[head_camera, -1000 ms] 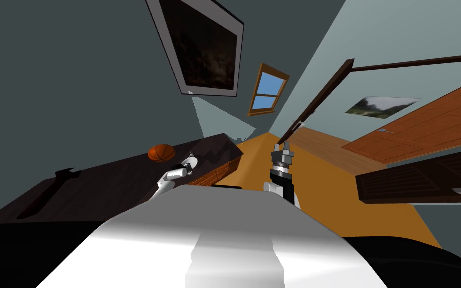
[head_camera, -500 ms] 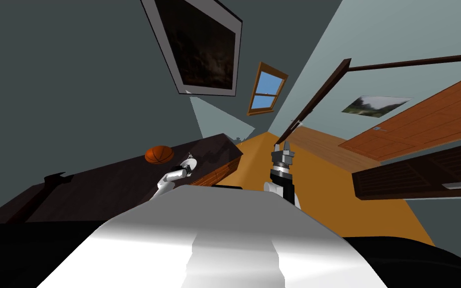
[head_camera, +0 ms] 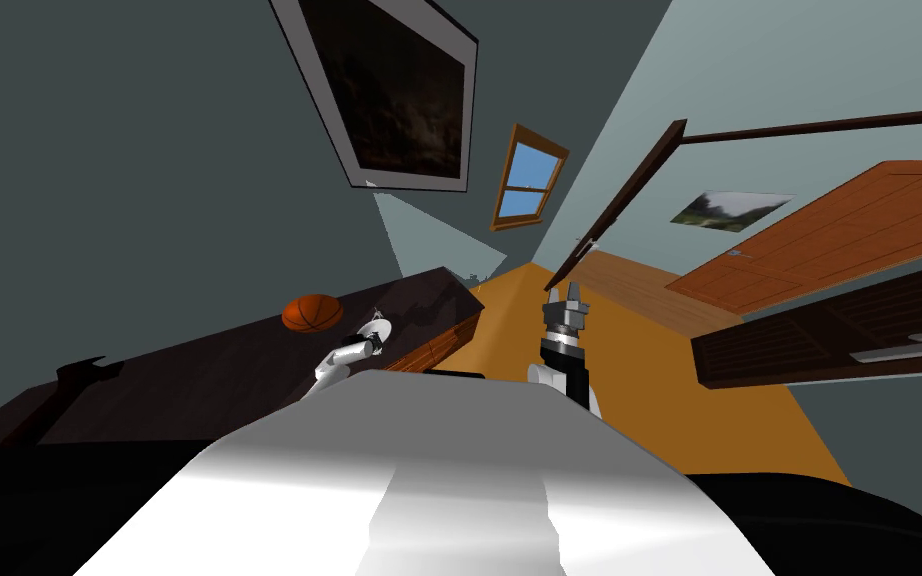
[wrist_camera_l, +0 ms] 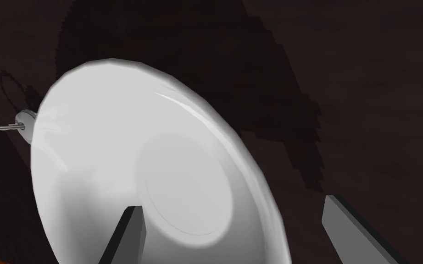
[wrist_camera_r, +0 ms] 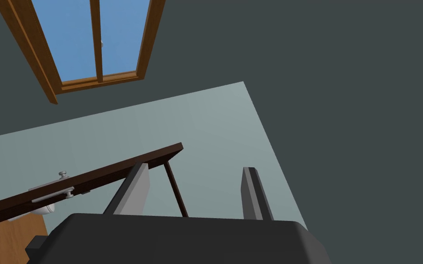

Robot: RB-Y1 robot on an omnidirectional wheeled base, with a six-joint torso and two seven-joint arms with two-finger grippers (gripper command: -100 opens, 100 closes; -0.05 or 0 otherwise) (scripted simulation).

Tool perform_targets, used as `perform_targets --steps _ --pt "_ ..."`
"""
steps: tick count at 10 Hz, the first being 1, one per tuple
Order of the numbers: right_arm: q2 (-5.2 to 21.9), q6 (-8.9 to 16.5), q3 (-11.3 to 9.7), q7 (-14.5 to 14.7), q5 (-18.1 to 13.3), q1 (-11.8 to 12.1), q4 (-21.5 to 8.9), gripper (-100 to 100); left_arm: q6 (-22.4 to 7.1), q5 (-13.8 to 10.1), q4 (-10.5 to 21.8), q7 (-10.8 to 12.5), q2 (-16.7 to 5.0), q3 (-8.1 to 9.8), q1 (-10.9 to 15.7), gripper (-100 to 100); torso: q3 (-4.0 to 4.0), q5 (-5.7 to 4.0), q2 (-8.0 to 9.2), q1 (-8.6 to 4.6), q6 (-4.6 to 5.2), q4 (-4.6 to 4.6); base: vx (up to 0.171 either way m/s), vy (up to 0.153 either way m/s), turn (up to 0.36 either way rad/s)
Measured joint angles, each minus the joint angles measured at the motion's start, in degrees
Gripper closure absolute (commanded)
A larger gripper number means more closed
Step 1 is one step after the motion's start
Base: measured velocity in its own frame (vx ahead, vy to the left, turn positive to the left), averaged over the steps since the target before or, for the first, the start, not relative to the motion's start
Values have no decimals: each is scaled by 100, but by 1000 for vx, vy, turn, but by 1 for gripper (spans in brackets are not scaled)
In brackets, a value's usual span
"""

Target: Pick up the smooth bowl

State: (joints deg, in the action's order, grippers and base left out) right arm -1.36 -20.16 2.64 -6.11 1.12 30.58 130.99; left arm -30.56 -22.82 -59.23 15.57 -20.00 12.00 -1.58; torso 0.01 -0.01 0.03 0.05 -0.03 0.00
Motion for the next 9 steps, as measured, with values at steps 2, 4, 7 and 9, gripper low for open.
perform_targets --steps 2,4,7,9 --pt "0 0 0 0 0 0 0 0 -6 -1 3 4 4 0 -5 100 1 -4 0 -3 4 3 0 0 0" --pt "0 0 0 0 0 0 0 0 0 -3 -1 7 1 4 0 100 -1 -2 -1 -4 4 -1 0 0 0" --pt "0 0 0 0 0 0 0 0 -58 -4 -92 8 -9 -16 -16 100 2 -7 4 -10 -1 0 -3 -10 72" --pt "0 0 0 0 0 0 0 0 -229 23 -349 30 -17 -48 -90 100 4 -8 7 -17 2 2 -6 -20 95"
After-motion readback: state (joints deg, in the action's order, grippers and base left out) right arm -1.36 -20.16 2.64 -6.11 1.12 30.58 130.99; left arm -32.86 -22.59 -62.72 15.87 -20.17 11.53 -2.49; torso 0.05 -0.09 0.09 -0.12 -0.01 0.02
